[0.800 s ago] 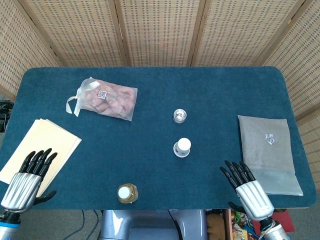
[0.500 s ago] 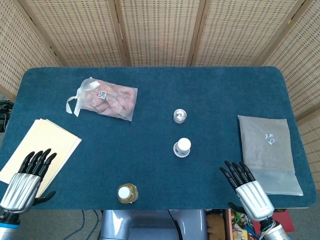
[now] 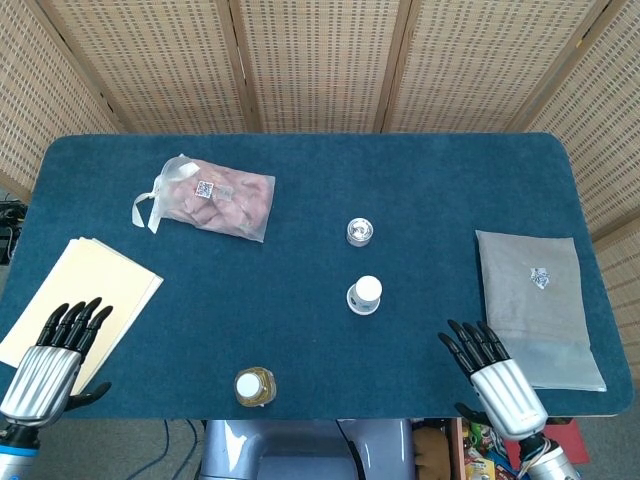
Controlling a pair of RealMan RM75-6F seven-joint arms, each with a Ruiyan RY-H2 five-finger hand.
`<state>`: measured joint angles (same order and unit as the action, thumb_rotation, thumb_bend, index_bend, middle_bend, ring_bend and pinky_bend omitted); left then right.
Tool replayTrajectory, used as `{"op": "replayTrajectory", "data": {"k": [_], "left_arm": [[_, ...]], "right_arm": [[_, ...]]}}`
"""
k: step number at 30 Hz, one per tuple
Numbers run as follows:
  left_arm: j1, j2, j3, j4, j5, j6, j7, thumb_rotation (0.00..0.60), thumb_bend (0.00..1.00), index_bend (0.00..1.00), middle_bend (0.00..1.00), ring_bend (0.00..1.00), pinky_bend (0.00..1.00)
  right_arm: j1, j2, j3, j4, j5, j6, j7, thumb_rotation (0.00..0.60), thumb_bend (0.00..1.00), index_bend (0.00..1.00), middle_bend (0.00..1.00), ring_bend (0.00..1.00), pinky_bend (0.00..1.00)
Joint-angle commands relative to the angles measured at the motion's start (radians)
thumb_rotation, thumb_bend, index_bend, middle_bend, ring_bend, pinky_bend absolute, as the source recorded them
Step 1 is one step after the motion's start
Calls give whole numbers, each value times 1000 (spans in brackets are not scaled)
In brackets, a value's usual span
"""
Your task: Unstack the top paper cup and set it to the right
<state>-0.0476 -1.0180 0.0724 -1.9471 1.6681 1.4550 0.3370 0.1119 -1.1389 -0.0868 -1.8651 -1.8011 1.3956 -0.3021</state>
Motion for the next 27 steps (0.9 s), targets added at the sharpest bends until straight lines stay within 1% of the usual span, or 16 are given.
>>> {"op": "replayTrajectory", "data": {"k": [1,4,7,12,14,17,21,27], "left_arm": [[1,0,0,-3,1,2,3,600,161,0,0,0,0],[3,-1,0,-5,4,7,8,600,161,0,0,0,0],[4,-3,-1,-5,8,9,11,600,161,0,0,0,0],[5,-10,-1,0,24,18,12,600,161,0,0,0,0],[6,-12,-1,2,28,22,12,600,161,0,0,0,0],[6,-13,-2,6,26,22,9,600,161,0,0,0,0],[5,-13,-3,9,23,21,4,600,161,0,0,0,0],[4,-15,-8,15,21,22,-2,600,161,0,0,0,0]], "right_arm": [[11,0,9,-5,-2,-8,-5,600,0,0,0,0,0],[35,9,34,-29,-3,-21,-14,600,0,0,0,0,0],[77,34,74,-84,28,-66,-32,600,0,0,0,0,0],[175,64,171,-173,145,-187,-99,600,0,0,0,0,0],[208,63,198,-190,192,-231,-125,600,0,0,0,0,0],[270,48,238,-206,298,-316,-207,600,0,0,0,0,0],[328,8,259,-210,405,-383,-291,600,0,0,0,0,0],[397,-67,276,-194,541,-420,-394,600,0,10,0,0,0]]}}
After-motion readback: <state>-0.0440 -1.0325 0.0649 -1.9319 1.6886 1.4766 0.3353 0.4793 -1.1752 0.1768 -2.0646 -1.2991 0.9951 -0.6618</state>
